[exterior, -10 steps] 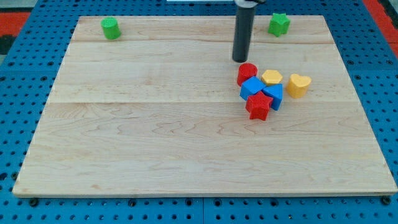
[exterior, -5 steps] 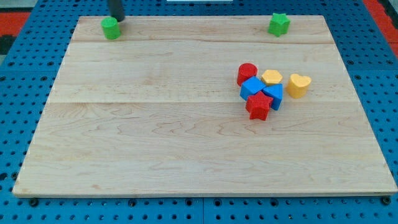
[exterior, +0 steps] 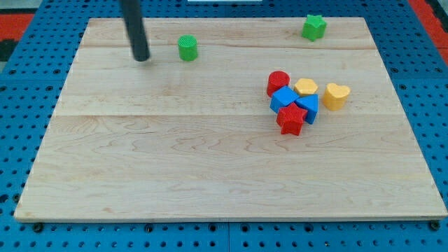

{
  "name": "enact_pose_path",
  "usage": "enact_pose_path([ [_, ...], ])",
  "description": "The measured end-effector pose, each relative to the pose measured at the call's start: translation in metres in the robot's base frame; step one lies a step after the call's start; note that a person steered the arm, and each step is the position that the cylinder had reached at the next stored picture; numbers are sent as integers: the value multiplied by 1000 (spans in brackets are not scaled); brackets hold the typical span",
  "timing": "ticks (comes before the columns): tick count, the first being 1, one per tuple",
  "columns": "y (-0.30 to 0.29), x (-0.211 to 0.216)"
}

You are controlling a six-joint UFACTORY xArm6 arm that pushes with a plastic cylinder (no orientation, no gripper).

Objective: Slide the green circle towards the center

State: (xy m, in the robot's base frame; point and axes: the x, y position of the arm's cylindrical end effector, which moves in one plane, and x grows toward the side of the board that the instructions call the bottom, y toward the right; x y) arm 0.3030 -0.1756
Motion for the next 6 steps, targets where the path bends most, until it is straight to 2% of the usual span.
enact_pose_path([
  [2, 87, -54],
  [4, 172, 23],
  [6, 79, 7],
])
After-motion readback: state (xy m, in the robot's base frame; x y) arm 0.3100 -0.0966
